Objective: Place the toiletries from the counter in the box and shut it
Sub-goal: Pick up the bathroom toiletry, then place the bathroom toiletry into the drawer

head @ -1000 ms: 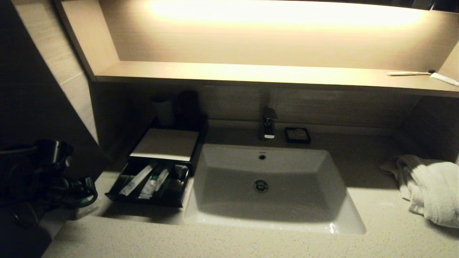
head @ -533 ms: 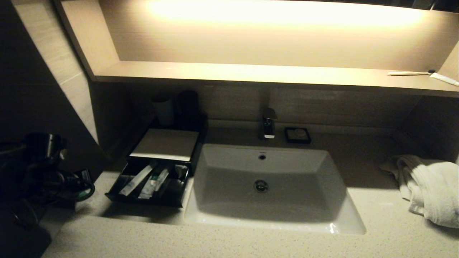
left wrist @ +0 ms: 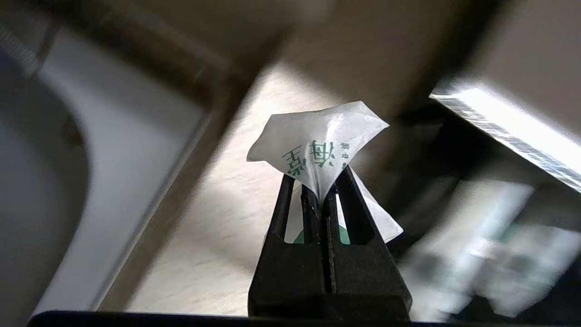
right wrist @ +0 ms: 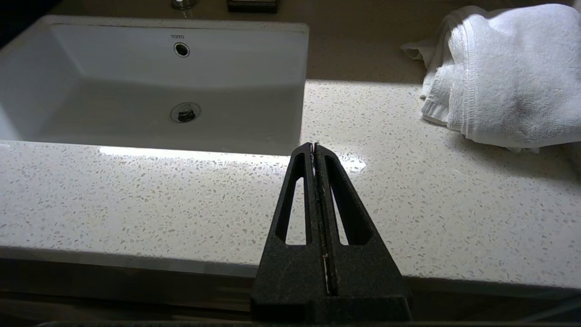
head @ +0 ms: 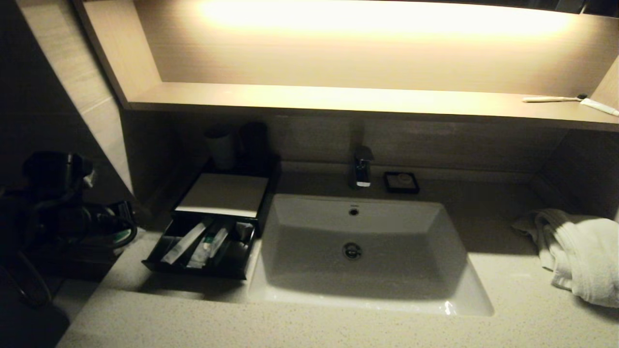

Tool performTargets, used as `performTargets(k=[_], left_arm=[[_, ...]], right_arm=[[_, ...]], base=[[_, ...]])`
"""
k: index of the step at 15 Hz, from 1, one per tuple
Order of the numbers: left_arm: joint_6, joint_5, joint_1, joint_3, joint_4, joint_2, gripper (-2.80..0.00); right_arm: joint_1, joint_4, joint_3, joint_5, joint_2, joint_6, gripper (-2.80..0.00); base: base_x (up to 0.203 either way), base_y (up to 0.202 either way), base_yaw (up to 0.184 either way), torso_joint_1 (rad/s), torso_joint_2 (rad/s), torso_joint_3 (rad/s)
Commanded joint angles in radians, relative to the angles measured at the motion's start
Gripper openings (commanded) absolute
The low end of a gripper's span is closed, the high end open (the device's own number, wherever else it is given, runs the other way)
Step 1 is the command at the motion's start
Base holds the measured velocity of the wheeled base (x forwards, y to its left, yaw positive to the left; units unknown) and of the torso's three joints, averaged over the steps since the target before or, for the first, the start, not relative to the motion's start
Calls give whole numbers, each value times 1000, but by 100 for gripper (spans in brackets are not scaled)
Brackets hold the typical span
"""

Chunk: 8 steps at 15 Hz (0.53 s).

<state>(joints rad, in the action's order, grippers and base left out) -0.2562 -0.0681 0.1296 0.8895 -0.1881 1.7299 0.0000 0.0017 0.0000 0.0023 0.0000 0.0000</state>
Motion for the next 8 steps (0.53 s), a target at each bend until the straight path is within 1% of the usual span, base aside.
performTargets(k=[1, 4, 6, 8], left_arm=[[-1, -3, -98, 30, 2, -13, -280], [16, -5, -235, 47, 10, -33, -280], [34, -6, -304, 48, 23, -48, -280], [45, -6, -356, 48, 30, -43, -280]], right_arm=[[0, 0, 0, 1, 0, 0, -280], [0, 0, 0, 0, 0, 0, -280], [0, 0, 0, 1, 0, 0, -280], [0, 0, 0, 1, 0, 0, -280]], base=[[0, 0, 0, 0, 0, 0], [0, 0, 0, 0, 0, 0], [0, 0, 0, 0, 0, 0], [0, 0, 0, 0, 0, 0]])
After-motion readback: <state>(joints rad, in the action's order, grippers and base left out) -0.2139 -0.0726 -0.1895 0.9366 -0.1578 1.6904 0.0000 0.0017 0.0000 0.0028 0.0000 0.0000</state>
